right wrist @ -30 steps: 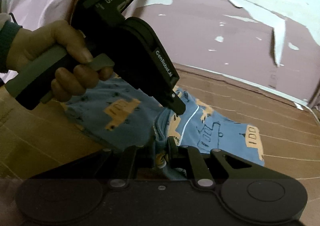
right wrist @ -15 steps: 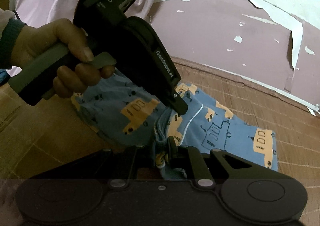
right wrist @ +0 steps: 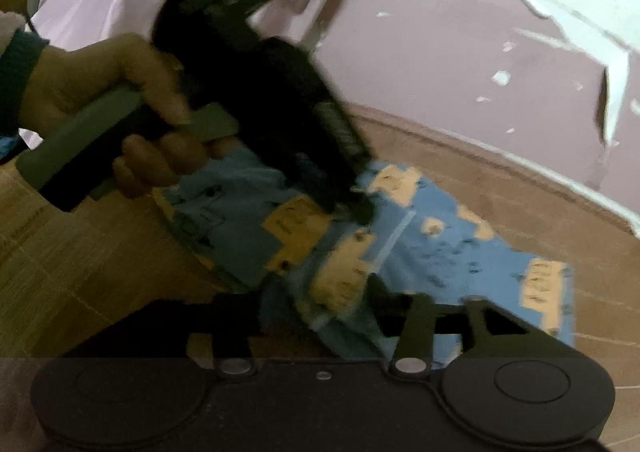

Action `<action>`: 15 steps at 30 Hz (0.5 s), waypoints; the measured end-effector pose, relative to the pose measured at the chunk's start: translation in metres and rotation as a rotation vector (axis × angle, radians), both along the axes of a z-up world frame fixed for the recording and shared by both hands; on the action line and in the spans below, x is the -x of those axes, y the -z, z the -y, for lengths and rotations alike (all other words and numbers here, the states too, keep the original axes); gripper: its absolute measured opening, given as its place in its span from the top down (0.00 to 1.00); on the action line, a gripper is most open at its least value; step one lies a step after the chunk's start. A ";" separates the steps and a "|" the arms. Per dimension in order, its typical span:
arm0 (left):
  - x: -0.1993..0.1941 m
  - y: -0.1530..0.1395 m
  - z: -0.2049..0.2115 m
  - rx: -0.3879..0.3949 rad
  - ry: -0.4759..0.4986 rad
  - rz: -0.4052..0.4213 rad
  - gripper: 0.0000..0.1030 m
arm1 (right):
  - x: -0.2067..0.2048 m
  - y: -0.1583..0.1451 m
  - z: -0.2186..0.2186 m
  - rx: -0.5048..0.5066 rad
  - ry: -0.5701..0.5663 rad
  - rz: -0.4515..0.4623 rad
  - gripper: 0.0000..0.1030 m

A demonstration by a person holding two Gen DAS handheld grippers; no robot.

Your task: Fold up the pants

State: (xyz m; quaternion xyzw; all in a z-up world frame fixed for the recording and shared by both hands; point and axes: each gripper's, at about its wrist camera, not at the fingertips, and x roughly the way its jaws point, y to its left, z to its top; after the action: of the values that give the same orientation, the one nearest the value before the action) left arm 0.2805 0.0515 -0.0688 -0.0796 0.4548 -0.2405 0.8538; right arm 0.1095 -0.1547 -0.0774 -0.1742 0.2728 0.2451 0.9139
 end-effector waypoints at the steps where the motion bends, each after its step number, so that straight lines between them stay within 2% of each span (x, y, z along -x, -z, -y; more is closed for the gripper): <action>1: 0.008 -0.004 0.001 -0.029 -0.018 0.033 0.40 | -0.001 -0.003 0.010 0.020 0.022 0.027 0.29; 3: 0.024 -0.010 0.005 -0.074 -0.040 0.102 0.37 | -0.007 -0.008 0.034 0.062 0.087 0.063 0.25; 5: 0.039 -0.011 0.012 -0.096 -0.056 0.148 0.32 | -0.022 -0.009 0.058 0.095 0.160 0.077 0.16; 9: 0.059 -0.009 0.031 -0.121 -0.064 0.195 0.27 | -0.072 0.000 0.085 0.184 0.292 0.122 0.14; 10: 0.061 -0.007 0.036 -0.144 -0.059 0.198 0.27 | -0.084 0.003 0.086 0.193 0.308 0.121 0.14; 13: 0.065 0.004 0.048 -0.296 -0.047 0.202 0.26 | -0.118 0.019 0.086 0.233 0.312 0.085 0.14; 14: 0.067 0.008 0.047 -0.314 -0.043 0.213 0.24 | -0.128 0.026 0.089 0.254 0.317 0.059 0.13; 15: 0.069 0.009 0.043 -0.297 -0.044 0.217 0.23 | -0.132 0.029 0.094 0.222 0.327 0.073 0.10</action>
State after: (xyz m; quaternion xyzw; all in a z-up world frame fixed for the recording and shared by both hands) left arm 0.2116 0.0084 -0.0773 0.0639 0.3885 -0.1590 0.9054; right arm 0.2413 -0.2484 -0.1062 -0.2359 0.2895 0.0556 0.9260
